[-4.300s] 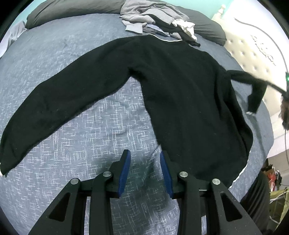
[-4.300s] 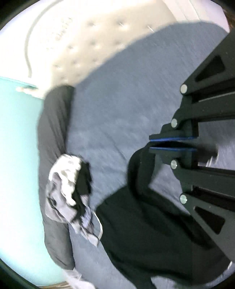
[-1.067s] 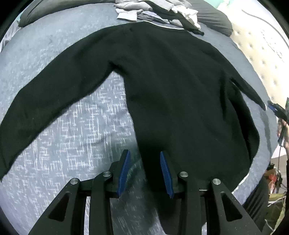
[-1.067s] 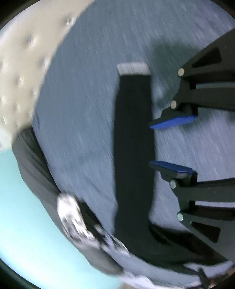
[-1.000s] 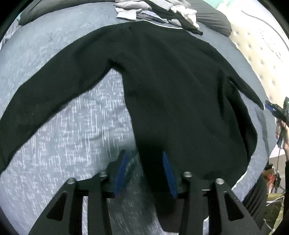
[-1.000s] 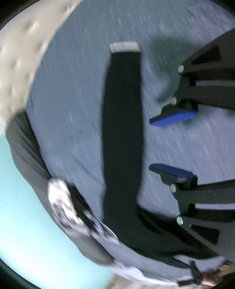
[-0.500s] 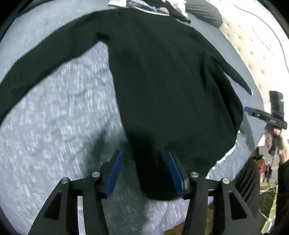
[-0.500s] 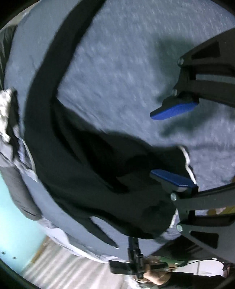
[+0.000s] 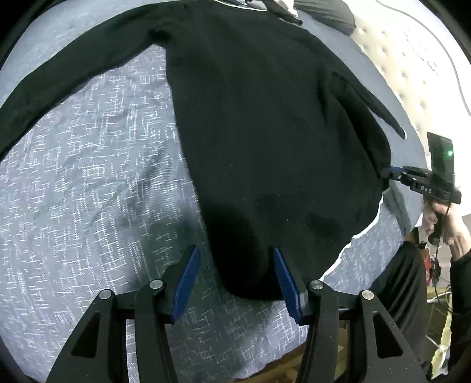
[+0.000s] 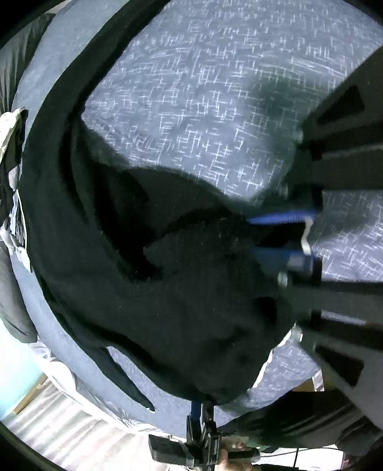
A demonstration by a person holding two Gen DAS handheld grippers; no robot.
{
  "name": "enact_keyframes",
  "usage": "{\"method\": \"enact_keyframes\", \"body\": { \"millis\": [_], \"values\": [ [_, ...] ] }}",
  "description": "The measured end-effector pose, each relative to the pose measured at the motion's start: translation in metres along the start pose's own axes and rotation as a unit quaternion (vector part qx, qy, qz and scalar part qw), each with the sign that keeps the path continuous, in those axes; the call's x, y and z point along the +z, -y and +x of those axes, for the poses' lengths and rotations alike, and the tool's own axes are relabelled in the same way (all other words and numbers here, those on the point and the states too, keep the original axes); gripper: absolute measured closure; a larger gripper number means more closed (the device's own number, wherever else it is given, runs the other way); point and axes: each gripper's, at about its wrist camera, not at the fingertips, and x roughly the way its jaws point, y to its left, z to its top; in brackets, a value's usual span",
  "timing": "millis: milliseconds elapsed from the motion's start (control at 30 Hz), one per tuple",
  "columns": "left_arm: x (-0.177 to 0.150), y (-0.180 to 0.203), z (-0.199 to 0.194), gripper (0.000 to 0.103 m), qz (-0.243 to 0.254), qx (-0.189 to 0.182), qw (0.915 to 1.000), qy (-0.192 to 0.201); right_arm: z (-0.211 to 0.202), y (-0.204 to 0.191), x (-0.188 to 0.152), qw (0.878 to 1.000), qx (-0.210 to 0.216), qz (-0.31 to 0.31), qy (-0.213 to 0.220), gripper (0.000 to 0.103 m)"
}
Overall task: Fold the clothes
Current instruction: 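Grasp the hoodie hem with the left gripper while the right gripper grasps the hem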
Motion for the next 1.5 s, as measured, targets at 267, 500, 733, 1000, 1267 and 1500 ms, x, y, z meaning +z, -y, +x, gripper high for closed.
{"method": "enact_keyframes", "body": {
  "millis": [267, 500, 733, 1000, 1267, 1500],
  "values": [
    [0.005, 0.019, -0.026, 0.099, 0.036, 0.003, 0.999, 0.027, -0.059, 0.018, 0.001, 0.998, 0.002, 0.018, 0.062, 0.095],
    [0.027, 0.039, -0.079, 0.099, 0.06, -0.01, 0.9959, 0.067, -0.124, 0.035, 0.001, 0.993, 0.011, 0.051, 0.103, 0.096],
    [0.036, 0.033, -0.077, 0.099, 0.059, 0.01, 0.9974, 0.041, -0.122, 0.026, -0.011, 0.997, -0.002, 0.042, 0.07, 0.097],
    [0.025, 0.005, -0.021, 0.09, 0.008, -0.007, 0.9999, -0.002, -0.053, 0.044, -0.037, 0.997, -0.024, 0.071, 0.008, 0.097],
    [0.001, 0.006, -0.021, 0.054, 0.012, -0.008, 0.9997, -0.021, -0.047, 0.067, -0.048, 0.995, -0.027, 0.1, 0.013, 0.097],
    [-0.004, 0.015, -0.003, 0.054, 0.002, -0.036, 0.9991, -0.022, -0.045, 0.073, -0.048, 0.993, -0.025, 0.11, 0.015, 0.097]
  ]
}}
